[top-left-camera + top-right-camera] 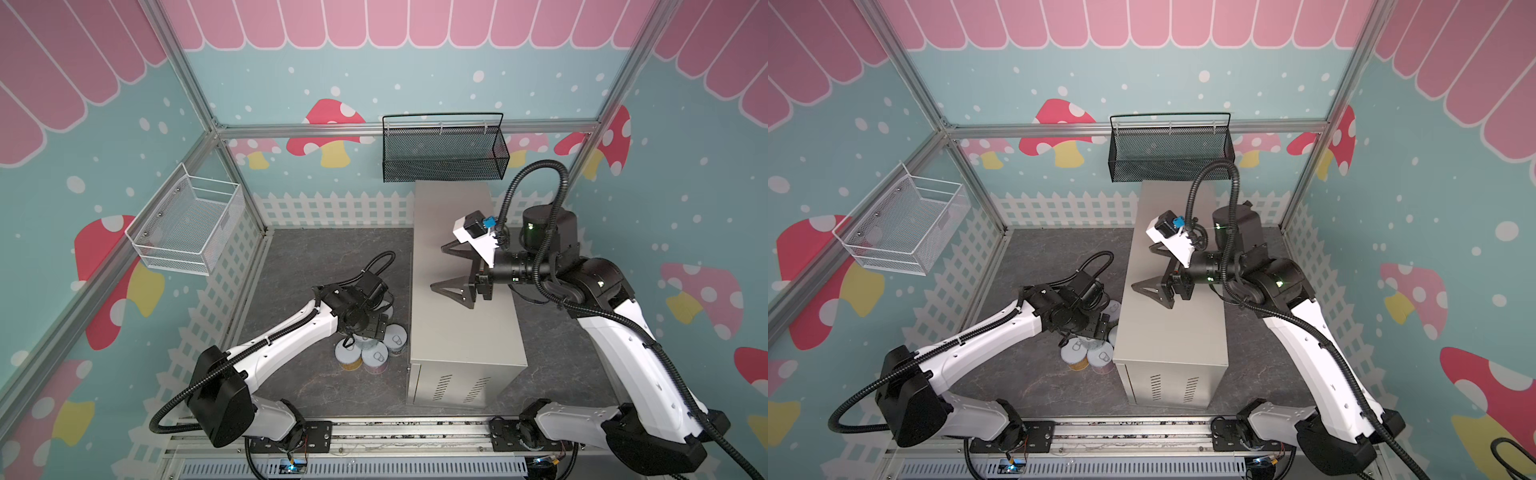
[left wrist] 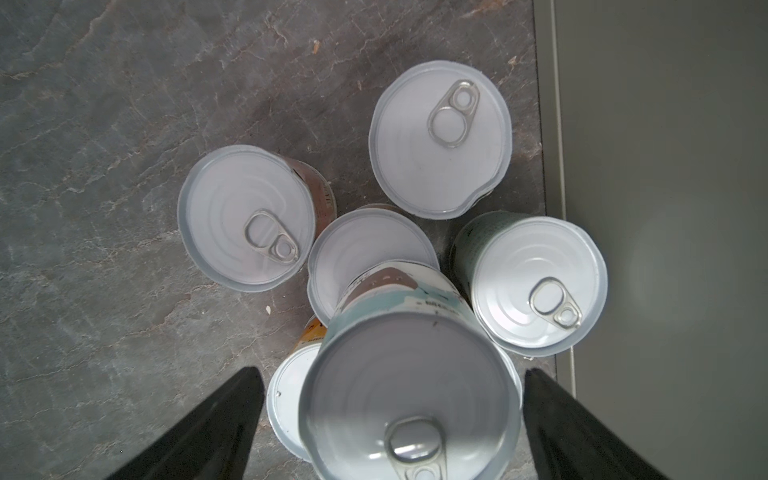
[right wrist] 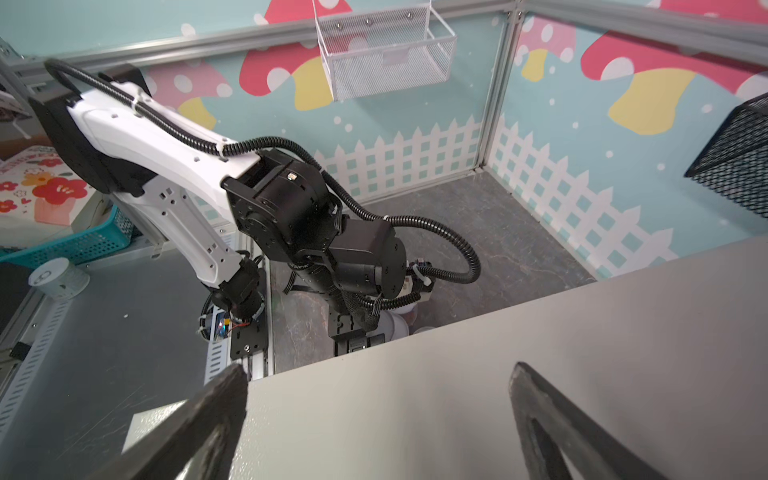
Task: Place and organize the canned foods onto the counter
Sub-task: 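Close the left gripper on the blue-labelled can while the right arm rises, then lift the blue-labelled can with the left gripper toward the open right gripper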
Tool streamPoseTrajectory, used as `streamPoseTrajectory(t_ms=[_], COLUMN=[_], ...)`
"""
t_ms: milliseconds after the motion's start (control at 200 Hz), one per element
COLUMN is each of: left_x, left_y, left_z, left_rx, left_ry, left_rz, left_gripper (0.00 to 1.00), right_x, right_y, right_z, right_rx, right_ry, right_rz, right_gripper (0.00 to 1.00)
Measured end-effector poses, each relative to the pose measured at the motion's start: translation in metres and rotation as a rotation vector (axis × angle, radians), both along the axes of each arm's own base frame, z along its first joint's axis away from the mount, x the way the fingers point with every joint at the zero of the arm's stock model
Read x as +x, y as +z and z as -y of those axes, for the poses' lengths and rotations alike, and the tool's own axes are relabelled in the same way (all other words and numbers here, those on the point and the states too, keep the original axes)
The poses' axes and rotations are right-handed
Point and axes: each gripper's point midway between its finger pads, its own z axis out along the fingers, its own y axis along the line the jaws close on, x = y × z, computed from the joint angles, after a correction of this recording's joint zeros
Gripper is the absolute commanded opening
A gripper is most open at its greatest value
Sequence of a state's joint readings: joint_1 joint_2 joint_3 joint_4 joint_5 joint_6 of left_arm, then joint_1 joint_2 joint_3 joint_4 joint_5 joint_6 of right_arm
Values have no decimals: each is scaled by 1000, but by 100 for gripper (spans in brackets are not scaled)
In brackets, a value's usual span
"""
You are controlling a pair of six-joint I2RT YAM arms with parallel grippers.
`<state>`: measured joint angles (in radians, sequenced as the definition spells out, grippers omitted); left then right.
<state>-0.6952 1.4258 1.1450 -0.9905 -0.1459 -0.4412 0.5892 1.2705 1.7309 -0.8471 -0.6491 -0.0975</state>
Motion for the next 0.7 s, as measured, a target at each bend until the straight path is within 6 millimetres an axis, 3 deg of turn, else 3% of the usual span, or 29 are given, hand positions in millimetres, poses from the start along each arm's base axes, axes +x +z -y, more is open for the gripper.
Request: streamPoseTrajectory(t_ms=[280, 380, 700], left_x=[-3, -5, -6], left_y=[-6, -9, -12], left_z=[-1, -1, 0], left_rx=[1, 2, -4], left_ry=[-3, -4, -7], left_rz=[-13, -22, -28], left_gripper=[93, 92, 74], right_x=[4, 4, 6], right_y=[-36, -44, -40], right_z=[-57, -62, -60], right_rx=[-195, -243, -287], right_ry=[15, -3, -54], right_rz=[-6, 1, 45], right_gripper=[100, 99, 100])
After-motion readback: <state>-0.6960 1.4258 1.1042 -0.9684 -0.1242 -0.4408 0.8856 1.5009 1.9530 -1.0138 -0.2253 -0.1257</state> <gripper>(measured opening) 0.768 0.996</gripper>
